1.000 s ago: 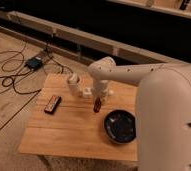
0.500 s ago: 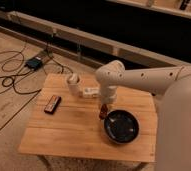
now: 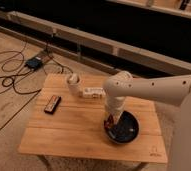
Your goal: Place the pepper in the ceramic bowl
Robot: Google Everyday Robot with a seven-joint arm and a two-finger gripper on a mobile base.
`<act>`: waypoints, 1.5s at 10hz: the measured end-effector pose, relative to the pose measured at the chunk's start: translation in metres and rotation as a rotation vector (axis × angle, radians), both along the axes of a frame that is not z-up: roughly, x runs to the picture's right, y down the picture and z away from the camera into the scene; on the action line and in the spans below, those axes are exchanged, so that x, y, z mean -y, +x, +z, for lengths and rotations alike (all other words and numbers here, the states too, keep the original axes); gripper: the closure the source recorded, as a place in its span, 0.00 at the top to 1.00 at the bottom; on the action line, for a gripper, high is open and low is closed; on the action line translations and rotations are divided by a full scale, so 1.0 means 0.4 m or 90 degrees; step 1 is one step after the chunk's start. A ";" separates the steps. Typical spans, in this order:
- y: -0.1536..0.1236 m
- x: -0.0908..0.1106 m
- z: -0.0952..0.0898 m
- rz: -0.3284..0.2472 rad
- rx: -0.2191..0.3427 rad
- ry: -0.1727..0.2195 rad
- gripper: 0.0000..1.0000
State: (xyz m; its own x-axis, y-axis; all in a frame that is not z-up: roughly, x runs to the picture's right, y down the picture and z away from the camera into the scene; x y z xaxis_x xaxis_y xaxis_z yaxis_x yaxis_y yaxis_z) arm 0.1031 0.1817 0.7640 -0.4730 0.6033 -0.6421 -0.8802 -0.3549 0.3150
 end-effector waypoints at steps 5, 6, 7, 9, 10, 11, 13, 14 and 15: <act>0.096 -0.039 0.038 0.019 -0.051 -0.021 0.21; 0.104 -0.042 0.052 0.018 -0.056 -0.025 0.32; 0.105 -0.041 0.065 0.015 -0.056 -0.028 0.44; 0.110 -0.037 0.079 0.010 -0.056 -0.030 0.59; 0.112 -0.034 0.082 0.009 -0.057 -0.030 0.61; 0.114 -0.031 0.084 0.007 -0.057 -0.030 0.61; 0.119 -0.026 0.085 0.005 -0.059 -0.029 0.61; 0.119 -0.020 0.085 0.004 -0.059 -0.027 0.61; 0.119 -0.012 0.085 0.001 -0.060 -0.024 0.61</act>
